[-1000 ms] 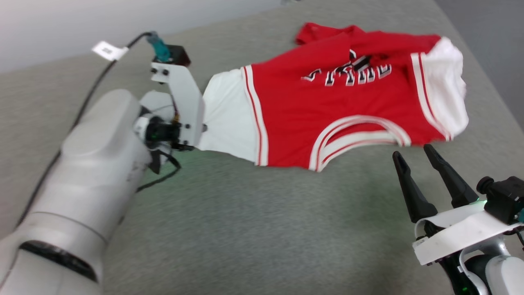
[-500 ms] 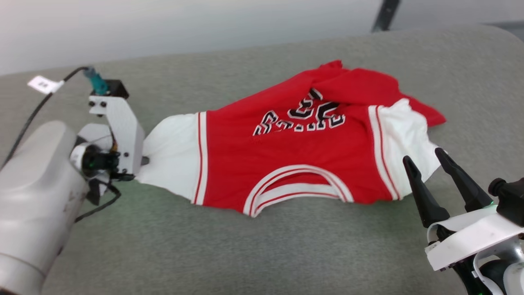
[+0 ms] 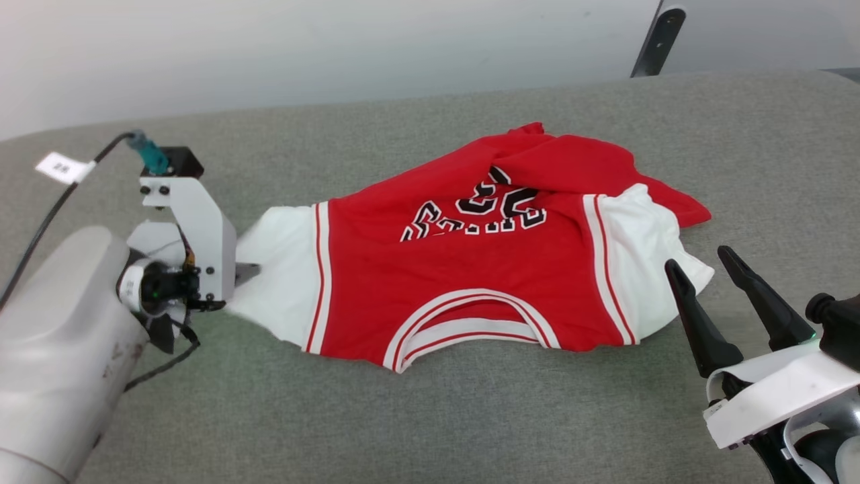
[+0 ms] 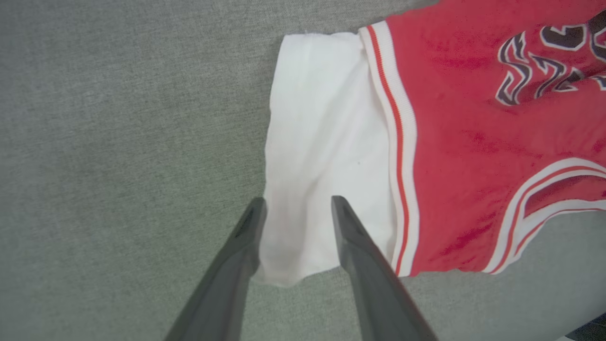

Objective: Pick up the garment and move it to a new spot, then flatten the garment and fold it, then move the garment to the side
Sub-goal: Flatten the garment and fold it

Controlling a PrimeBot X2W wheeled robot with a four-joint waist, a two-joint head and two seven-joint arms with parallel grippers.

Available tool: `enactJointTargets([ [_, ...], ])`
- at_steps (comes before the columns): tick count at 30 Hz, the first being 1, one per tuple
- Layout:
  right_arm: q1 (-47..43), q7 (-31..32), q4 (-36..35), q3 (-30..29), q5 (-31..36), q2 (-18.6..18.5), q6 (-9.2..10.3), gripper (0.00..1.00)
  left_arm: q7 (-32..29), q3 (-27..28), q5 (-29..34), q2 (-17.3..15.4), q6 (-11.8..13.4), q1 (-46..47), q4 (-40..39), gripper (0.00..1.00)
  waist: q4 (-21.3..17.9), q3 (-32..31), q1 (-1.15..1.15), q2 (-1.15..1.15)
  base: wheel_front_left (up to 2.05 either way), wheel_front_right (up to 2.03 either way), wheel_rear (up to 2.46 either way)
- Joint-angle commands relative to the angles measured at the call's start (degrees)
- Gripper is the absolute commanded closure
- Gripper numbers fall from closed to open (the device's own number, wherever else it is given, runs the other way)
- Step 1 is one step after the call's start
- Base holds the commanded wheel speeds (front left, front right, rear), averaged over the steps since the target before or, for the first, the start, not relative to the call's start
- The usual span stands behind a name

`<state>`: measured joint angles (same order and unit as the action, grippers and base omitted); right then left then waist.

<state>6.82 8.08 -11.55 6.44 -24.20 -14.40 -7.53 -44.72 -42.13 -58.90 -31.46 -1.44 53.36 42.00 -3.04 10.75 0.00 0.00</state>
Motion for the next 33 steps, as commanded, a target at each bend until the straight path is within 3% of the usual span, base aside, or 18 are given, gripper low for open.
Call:
enactJointTargets([
  [1, -0.63, 0.22, -0.01, -0.34, -0.35, -0.28, 0.07, 0.00, 1.48, 0.81, -0.69, -0.18, 0.21, -1.35, -0.38, 0.00, -0.44, -0.46, 0.00, 0.00, 0.00, 0.00, 0.00],
  [4, -1.19, 0.52, 0.80, -0.74, -0.81, -0.65, 0.07, 0.00, 4.95, 2.67, -1.95, 0.11, 0.34, -2.98, -1.19, 0.00, -0.55, -1.40, 0.00, 0.00, 0.00, 0.00, 0.00],
  [9, -2.58, 1.45, 3.68, -1.07, -0.38, -2.22, 0.07, 0.00, 15.70, 7.01, -4.41, 0.64, 0.25, -8.59, -3.41, 0.00, 0.13, -3.40, 0.00, 0.00, 0.00, 0.00, 0.00],
  [17, -6.44, 5.40, 7.68, -2.00, -0.78, -5.14, 0.07, 0.00, 33.28, 10.23, -3.83, 1.94, 3.61, -23.45, -10.93, 0.00, 3.01, -6.26, 0.00, 0.00, 0.00, 0.00, 0.00],
  [22, -6.14, 12.07, 9.66, -2.68, -2.70, -8.13, 0.07, 0.00, 45.27, 10.47, 0.03, 2.58, 6.88, -32.26, -19.79, 0.00, 5.37, -6.55, 0.00, 0.00, 0.00, 0.00, 0.00],
  [23, -6.14, 12.07, 9.66, -2.68, -2.70, -8.13, 0.07, 0.00, 45.27, 10.47, 0.03, 2.58, 6.88, -32.26, -19.79, 0.00, 5.37, -6.55, 0.00, 0.00, 0.00, 0.00, 0.00],
  [29, -1.19, 23.81, 13.43, -2.15, -6.20, -12.59, 0.07, 0.00, 56.47, 10.85, 5.66, 3.23, 13.34, -39.81, -29.24, 0.00, 8.72, -5.76, 0.00, 0.00, 0.00, 0.00, 0.00],
  [33, 3.84, 31.00, 16.80, -1.35, -9.22, -15.32, 0.07, 0.00, 59.19, 11.67, 10.01, 3.38, 16.85, -43.61, -34.50, 0.00, 10.70, -4.73, 0.00, 0.00, 0.00, 0.00, 0.00],
])
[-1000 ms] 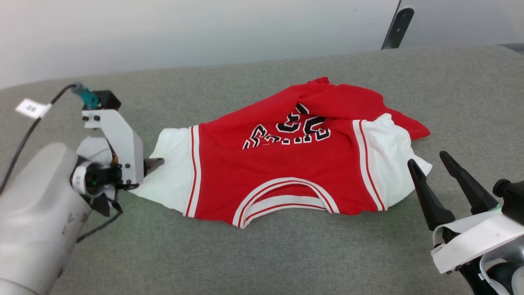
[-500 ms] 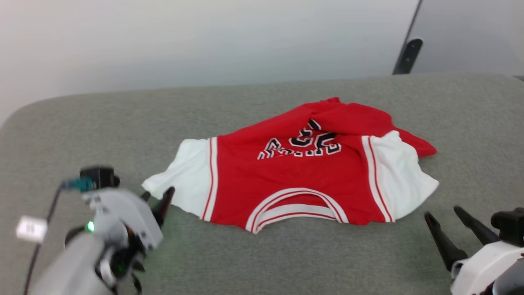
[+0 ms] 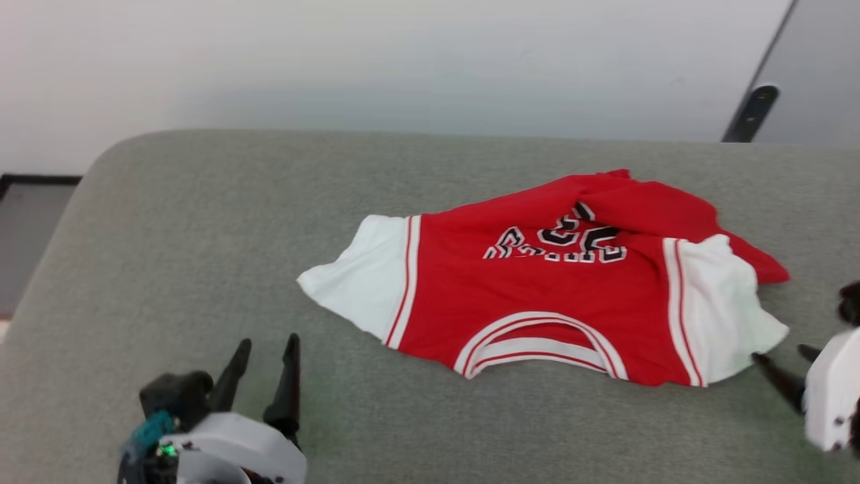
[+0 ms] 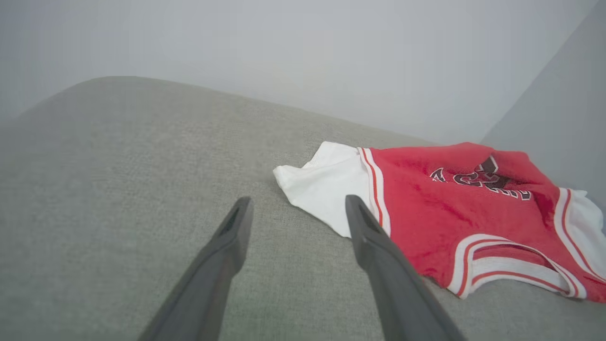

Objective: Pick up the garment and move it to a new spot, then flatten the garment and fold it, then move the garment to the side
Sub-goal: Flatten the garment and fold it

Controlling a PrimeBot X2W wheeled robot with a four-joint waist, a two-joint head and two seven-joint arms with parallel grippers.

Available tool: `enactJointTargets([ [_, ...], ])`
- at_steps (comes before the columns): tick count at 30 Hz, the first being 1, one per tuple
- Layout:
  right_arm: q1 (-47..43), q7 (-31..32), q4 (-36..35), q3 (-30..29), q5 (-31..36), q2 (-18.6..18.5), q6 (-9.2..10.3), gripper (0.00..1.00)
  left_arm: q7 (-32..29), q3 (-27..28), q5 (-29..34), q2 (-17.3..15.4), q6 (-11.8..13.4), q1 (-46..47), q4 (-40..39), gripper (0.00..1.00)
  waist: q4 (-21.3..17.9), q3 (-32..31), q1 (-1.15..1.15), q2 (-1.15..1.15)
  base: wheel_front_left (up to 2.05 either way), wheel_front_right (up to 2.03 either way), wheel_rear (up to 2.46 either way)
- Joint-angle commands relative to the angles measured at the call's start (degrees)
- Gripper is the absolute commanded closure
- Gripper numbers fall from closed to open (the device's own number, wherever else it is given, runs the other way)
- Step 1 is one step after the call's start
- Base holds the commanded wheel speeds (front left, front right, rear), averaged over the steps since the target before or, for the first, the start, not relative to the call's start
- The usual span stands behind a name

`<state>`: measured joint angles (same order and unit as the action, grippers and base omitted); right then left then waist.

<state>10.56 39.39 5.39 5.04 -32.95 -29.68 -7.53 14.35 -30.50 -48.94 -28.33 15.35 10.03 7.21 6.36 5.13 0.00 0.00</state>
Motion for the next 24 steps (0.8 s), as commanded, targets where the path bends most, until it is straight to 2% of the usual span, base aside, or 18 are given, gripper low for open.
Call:
enactJointTargets([
  [1, 1.27, 1.28, 1.14, -0.17, -1.00, -0.49, 0.08, 0.00, 0.37, 0.59, 0.53, 0.66, 0.34, -1.09, -1.09, 0.00, 1.78, 1.23, 0.00, 0.00, 0.00, 0.00, 0.00],
  [7, 9.18, 9.00, 9.27, -0.75, -1.72, -3.61, 0.08, 0.00, 0.77, 4.21, 7.08, 2.41, 0.68, -4.53, -6.03, 0.00, 4.63, 3.73, 0.00, 0.00, 0.00, 0.00, 0.00],
  [13, 14.15, 14.14, 15.87, 1.60, -1.49, -4.01, 0.08, 0.00, 0.77, 7.52, 11.85, 5.93, -1.48, -6.35, -7.02, 0.00, 6.57, 6.30, 0.00, 0.00, 0.00, 0.00, 0.00],
  [24, 15.68, 15.05, 20.79, 9.05, 0.38, -4.19, 0.09, 0.00, 0.78, 13.05, 16.23, 11.01, -6.09, -5.90, -7.49, 0.00, 7.46, 10.39, 0.00, 0.00, 0.00, 0.00, 0.00],
])
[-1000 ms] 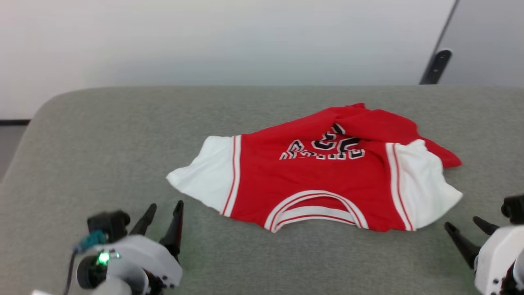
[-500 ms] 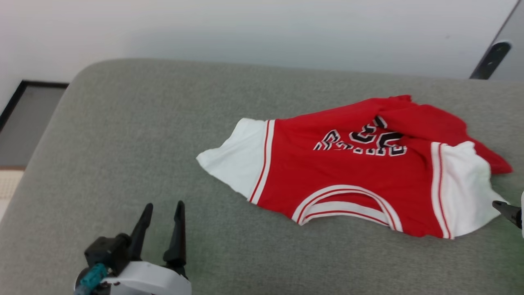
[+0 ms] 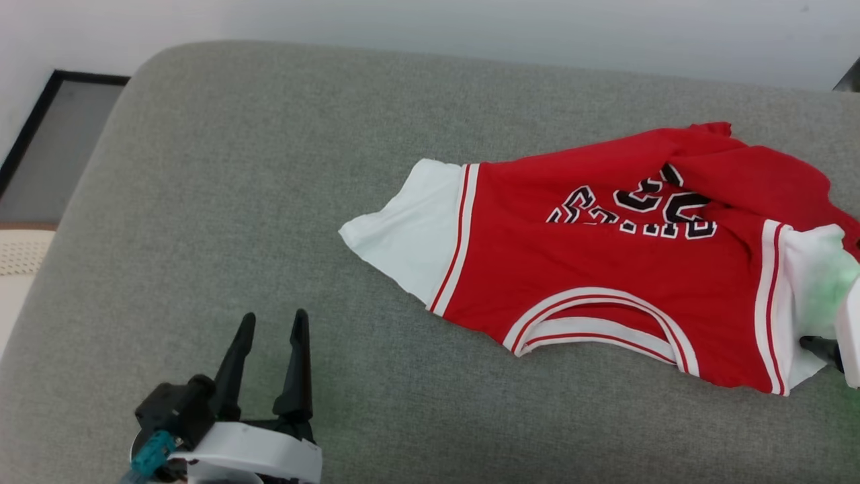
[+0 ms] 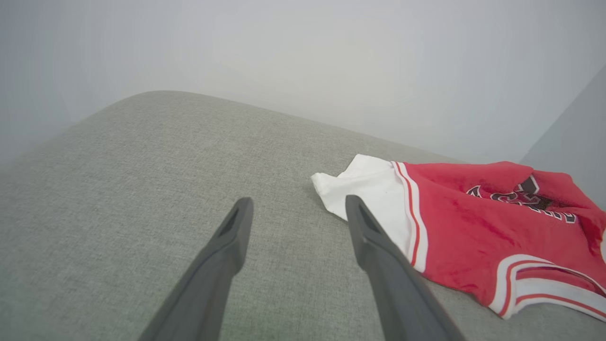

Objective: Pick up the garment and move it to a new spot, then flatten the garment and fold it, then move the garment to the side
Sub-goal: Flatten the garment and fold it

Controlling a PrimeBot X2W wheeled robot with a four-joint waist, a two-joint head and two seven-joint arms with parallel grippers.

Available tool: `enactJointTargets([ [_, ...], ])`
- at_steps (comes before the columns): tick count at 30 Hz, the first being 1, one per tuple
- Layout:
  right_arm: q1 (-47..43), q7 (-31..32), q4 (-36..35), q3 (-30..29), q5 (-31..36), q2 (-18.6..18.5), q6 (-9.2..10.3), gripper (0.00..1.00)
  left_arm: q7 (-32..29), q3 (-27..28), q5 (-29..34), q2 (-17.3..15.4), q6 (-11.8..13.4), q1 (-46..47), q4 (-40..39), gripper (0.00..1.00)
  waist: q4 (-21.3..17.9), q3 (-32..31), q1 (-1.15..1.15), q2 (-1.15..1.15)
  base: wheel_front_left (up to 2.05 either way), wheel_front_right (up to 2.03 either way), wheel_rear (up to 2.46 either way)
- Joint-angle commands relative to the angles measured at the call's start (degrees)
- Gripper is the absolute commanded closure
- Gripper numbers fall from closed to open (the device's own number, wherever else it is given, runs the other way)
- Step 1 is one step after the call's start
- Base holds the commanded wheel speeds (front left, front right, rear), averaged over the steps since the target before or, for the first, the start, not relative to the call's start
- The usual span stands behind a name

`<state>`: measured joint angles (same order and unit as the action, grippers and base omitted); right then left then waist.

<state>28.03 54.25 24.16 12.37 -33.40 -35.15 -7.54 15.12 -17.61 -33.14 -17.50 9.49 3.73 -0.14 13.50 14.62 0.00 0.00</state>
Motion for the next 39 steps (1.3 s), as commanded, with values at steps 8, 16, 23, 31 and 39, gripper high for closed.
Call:
enactJointTargets([
  [8, -2.05, -2.12, 4.92, 6.70, 0.57, -0.40, 0.24, 0.84, 0.01, 3.07, 2.19, 2.22, -2.72, 0.50, 0.05, 0.00, 0.09, 1.64, 0.00, 0.00, 0.00, 0.00, 0.00],
  [16, 0.12, -6.88, 6.67, 8.43, -0.32, -0.73, 0.16, 1.00, 0.01, 5.15, 3.24, 3.44, -4.47, -0.18, 0.28, 0.00, -0.48, 1.46, 0.00, 0.00, 0.00, 0.00, 0.00],
  [23, 2.16, -9.23, 8.20, 10.05, -1.81, 1.06, 0.10, 1.00, -3.90, 3.95, 4.83, -0.71, -7.23, 6.19, 1.91, 0.00, -1.04, 1.23, 0.00, 0.00, 0.00, 0.00, 0.00],
  [31, 5.17, -10.83, 9.99, 11.92, -3.37, 2.47, 0.10, 1.00, -26.42, -3.07, 0.97, -7.15, -16.08, 27.10, 15.38, 0.00, -1.60, 1.97, 0.00, 0.00, 0.00, 0.00, 0.00],
  [39, 8.57, -11.58, 10.87, 14.72, -4.02, 2.91, 0.10, 1.00, -44.85, -19.47, -10.01, -8.99, -16.88, 41.73, 25.07, 0.00, -3.20, 4.30, 0.00, 0.00, 0.00, 0.00, 0.00],
])
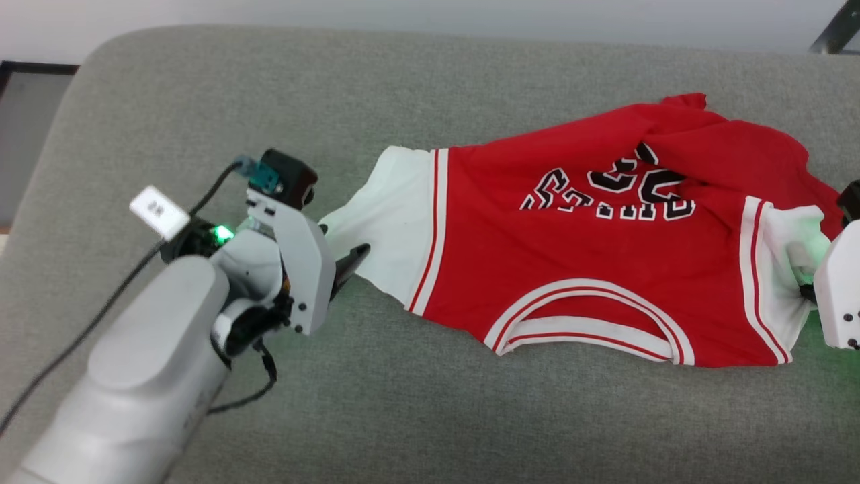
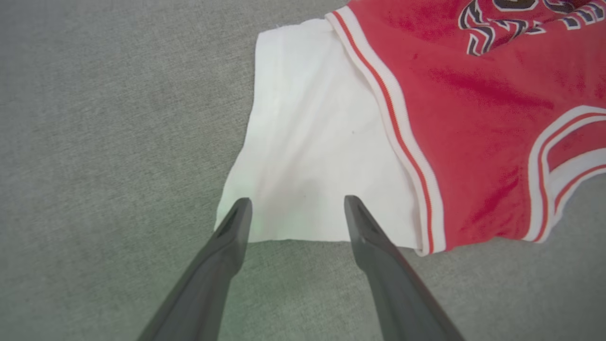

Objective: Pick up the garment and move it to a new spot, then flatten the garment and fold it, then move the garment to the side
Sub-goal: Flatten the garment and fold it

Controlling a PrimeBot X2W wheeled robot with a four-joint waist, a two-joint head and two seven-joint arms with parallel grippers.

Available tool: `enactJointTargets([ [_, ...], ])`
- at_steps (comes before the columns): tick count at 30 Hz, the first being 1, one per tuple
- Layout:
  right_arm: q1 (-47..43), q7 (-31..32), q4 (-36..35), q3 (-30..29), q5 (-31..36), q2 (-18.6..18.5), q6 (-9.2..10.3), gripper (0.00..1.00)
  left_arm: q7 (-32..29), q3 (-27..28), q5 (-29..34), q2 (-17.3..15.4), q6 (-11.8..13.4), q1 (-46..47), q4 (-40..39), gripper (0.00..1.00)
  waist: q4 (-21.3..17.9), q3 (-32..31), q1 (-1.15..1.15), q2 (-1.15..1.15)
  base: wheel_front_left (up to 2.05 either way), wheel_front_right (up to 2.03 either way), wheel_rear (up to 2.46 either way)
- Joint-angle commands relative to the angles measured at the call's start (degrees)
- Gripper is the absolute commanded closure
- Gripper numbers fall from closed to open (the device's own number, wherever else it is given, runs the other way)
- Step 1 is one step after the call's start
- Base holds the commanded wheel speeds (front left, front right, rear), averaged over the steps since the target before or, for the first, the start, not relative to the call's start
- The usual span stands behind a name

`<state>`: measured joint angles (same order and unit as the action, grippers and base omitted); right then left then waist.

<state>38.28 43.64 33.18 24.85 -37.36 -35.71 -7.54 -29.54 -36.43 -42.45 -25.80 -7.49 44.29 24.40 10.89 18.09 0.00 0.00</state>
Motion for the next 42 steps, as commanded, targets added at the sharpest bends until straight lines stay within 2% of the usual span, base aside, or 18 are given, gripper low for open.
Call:
enactJointTargets([
  [1, -1.28, -1.02, 2.02, 2.60, -0.29, 3.31, 0.12, 1.00, -0.64, -2.38, -1.82, -0.85, 0.09, 2.55, 1.28, 0.00, -0.73, 1.18, 0.00, 0.00, 0.00, 0.00, 0.00],
  [3, -1.08, -1.09, 2.13, 2.86, -0.36, 3.19, 0.13, 1.00, -1.11, -3.83, -2.70, -0.81, 0.08, 3.71, 2.40, 0.00, -0.83, 1.48, 0.00, 0.00, 0.00, 0.00, 0.00],
  [5, -0.63, -1.25, 2.25, 3.45, -0.67, 3.11, 0.18, 1.00, -1.93, -7.56, -2.98, -1.24, 0.07, 5.98, 4.77, 0.00, -1.08, 2.00, 0.00, 0.00, 0.00, 0.00, 0.00],
  [9, 0.47, -1.54, 2.45, 4.68, -1.13, 2.94, 0.25, 1.00, -4.51, -12.62, -7.02, -0.46, 0.06, 9.16, 9.39, 0.00, -1.48, 2.87, 0.00, 0.00, 0.00, 0.00, 0.00],
  [15, 2.36, -2.36, 2.34, 6.61, -2.42, 3.86, 0.29, 1.00, -2.70, -20.19, -11.37, 0.10, 0.06, 12.20, 14.16, 0.00, -1.98, 4.14, 0.00, 0.00, 0.00, 0.00, 0.00],
  [23, 3.62, -2.65, 2.17, 8.58, -3.39, 4.45, 0.21, 1.00, -0.52, -26.81, -14.79, 0.58, 0.11, 12.99, 18.31, 0.02, -2.77, 4.67, 0.00, 0.00, 0.00, 0.00, 0.00],
  [24, 3.76, -2.78, 2.11, 8.88, -3.41, 4.51, 0.15, 1.00, -0.21, -27.54, -15.42, 0.57, 0.11, 13.13, 18.74, 0.28, -2.89, 4.69, 0.00, 0.00, 0.00, 0.00, 0.00],
  [25, 3.86, -2.88, 2.02, 9.03, -3.66, 4.58, 0.15, 1.00, 0.18, -28.24, -15.98, 0.53, 0.11, 13.19, 19.04, 0.60, -3.02, 4.69, 0.00, 0.00, 0.00, 0.00, 0.00],
  [26, 4.06, -3.03, 2.00, 9.32, -3.89, 4.57, 0.14, 1.00, 0.38, -28.93, -16.91, 0.57, 0.11, 13.19, 19.11, 1.00, -3.15, 4.71, 0.00, 0.00, 0.00, 0.00, 0.00],
  [29, 4.35, -3.40, 1.96, 9.94, -4.61, 4.44, 0.11, 1.00, 0.38, -30.71, -19.67, 0.53, 0.04, 13.02, 19.02, 1.00, -3.42, 4.61, 0.00, 0.00, 0.00, 0.00, 0.00],
  [36, 4.10, -5.98, 2.16, 9.85, -7.08, 4.09, 0.09, 1.00, 4.49, -32.35, -24.41, -0.52, 0.04, 13.78, 18.82, 1.00, -4.32, 2.49, 0.00, 0.00, 0.00, 0.00, 0.00],
  [42, 4.81, -8.94, -0.04, 6.83, -10.75, 1.86, 0.04, 1.00, 10.63, -30.45, -29.29, -3.04, 0.03, 13.63, 16.73, 1.00, -5.45, -1.24, 0.00, 0.00, 0.00, 0.00, 0.00],
])
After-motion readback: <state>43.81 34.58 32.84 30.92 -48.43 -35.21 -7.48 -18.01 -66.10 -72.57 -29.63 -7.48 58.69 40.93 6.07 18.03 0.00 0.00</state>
